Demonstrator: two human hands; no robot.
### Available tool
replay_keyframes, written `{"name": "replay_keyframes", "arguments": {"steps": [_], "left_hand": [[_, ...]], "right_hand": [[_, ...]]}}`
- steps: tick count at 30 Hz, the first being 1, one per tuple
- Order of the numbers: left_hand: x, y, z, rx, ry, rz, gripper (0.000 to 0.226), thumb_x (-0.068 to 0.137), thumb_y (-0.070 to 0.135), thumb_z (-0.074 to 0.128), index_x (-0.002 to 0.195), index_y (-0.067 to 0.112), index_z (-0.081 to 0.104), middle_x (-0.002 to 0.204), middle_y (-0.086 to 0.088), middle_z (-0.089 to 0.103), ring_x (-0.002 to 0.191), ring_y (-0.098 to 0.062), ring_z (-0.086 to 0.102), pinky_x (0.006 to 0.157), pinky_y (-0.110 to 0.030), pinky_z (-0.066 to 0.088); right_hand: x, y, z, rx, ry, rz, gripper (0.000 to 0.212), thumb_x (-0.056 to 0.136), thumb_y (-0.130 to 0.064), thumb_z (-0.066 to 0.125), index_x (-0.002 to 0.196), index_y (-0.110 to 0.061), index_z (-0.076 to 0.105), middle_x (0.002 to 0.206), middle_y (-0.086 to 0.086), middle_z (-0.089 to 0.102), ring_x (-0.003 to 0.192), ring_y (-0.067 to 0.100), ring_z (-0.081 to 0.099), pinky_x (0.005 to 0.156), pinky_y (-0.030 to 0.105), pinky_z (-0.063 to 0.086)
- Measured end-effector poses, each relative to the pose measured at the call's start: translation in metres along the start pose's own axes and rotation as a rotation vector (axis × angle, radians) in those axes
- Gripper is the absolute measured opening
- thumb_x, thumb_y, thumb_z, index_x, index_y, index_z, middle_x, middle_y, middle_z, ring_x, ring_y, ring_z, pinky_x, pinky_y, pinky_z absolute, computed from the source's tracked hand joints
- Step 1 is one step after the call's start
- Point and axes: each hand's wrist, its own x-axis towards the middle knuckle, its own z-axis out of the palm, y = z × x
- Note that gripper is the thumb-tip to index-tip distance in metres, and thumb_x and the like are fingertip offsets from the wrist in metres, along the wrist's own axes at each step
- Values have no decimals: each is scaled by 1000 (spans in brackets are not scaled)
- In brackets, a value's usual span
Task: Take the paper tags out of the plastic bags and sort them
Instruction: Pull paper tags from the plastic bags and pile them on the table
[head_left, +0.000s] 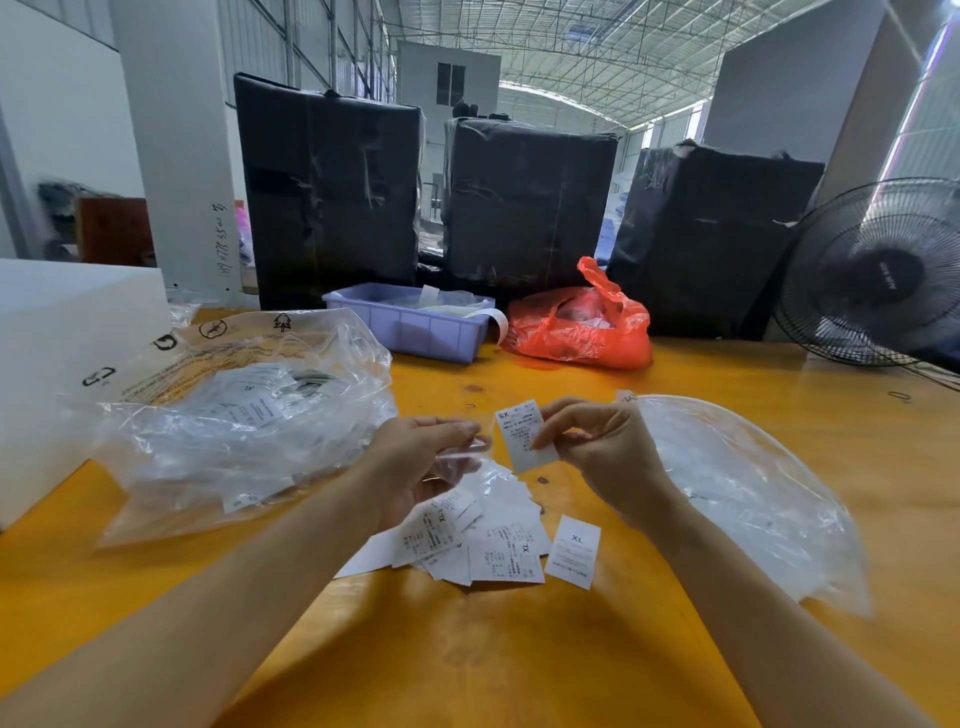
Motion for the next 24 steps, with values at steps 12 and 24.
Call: {"name": "replay_keyframes", "arguments": {"steps": [12, 24], "left_hand": [[-3, -2, -1, 159, -55, 137, 9, 81, 14, 70, 89, 12, 68, 76, 4, 74, 64, -5, 67, 56, -15, 50], [-4, -3, 1, 165, -137, 94, 7, 79, 7, 72, 85, 9, 70, 72, 1, 73, 59, -4, 65, 50, -13, 47]], "right_hand": [[2, -3, 0, 9, 134, 70, 33, 76, -5, 73, 102, -18, 58, 87, 12, 71, 78, 23, 70, 71, 31, 59], [0, -7, 3, -187, 89, -33, 14, 80, -6, 71, 88, -18, 66, 89, 2, 70, 84, 13, 69, 70, 22, 57]]}}
